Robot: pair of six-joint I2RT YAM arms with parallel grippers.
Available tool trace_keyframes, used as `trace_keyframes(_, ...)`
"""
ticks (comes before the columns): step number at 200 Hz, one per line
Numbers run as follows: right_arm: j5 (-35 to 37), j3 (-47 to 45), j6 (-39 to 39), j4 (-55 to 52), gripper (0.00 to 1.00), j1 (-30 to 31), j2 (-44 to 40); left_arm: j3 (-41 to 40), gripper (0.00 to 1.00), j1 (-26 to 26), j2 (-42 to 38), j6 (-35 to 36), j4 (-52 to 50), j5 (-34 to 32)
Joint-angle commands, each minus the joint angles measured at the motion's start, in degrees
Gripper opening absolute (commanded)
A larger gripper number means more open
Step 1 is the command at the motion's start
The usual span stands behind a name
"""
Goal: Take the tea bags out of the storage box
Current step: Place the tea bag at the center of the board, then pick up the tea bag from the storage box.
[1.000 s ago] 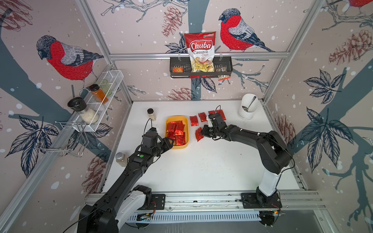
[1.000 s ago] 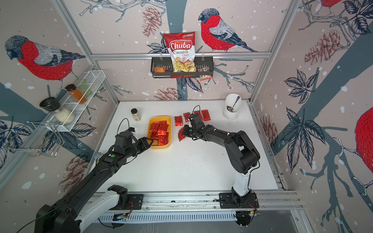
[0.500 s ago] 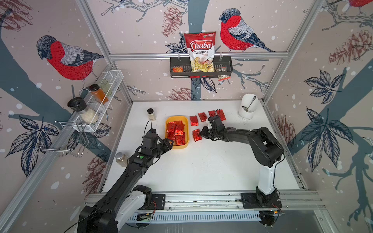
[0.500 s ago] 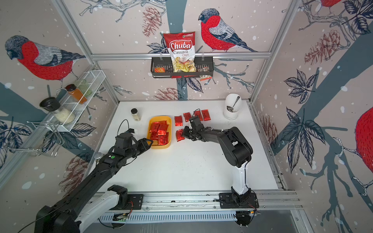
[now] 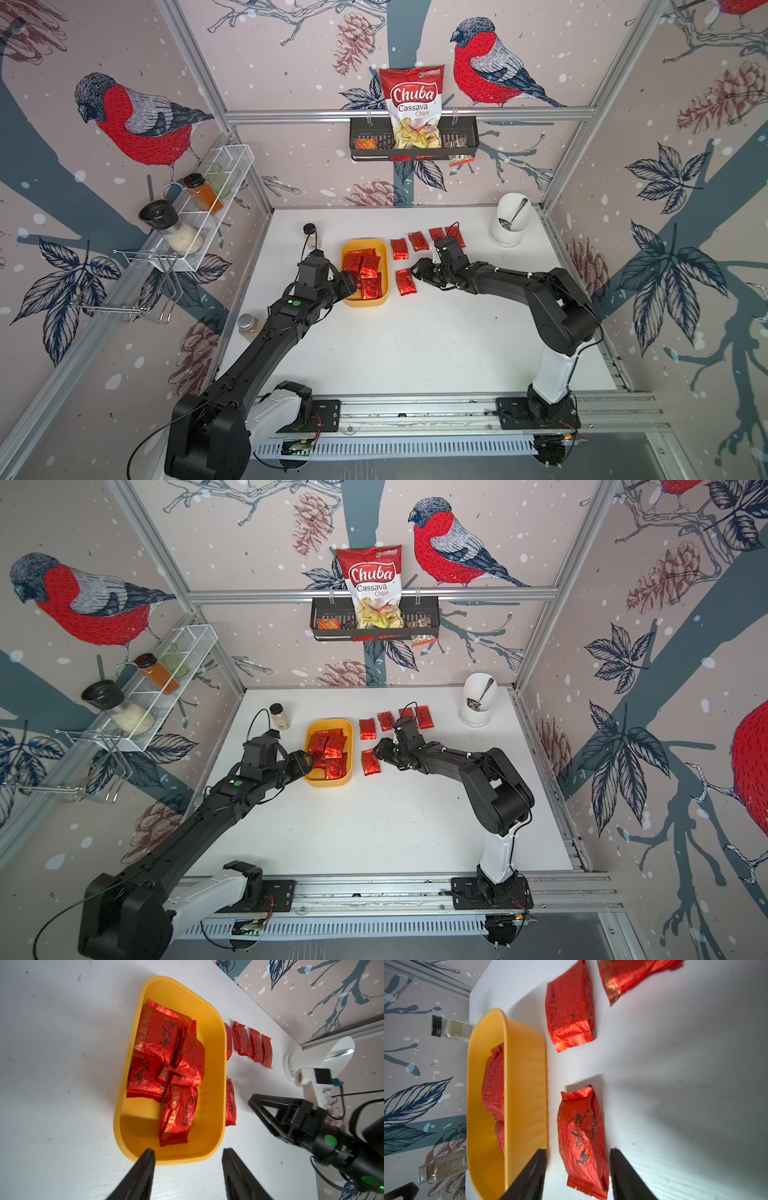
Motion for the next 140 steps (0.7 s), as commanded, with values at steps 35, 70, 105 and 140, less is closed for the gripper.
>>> trace_keyframes(35, 12.4, 2.5, -8.1, -11.5, 0.73, 3.1, -9.5, 14.2, 0.58, -2.8, 14.6, 11.3, -6.9, -7.9)
trace_keyframes(70, 14.0, 1.3, -9.7, -13.7, 0.79, 4.3, -14.9, 27.8, 0.59, -8.3, 28.0, 19.3, -12.9, -16.3)
trace_keyframes(105, 14.1, -1.1, -10.4, -14.9, 0.81, 4.5, -20.0, 35.4, 0.59, -9.6, 37.1, 24.8, -16.5, -20.6)
trace_keyframes(140, 14.0, -3.2, -11.1, -15.4, 0.83, 4.3, -23.9, 38.7, 0.6, -11.7, 42.5, 28.2, -17.7, -23.6)
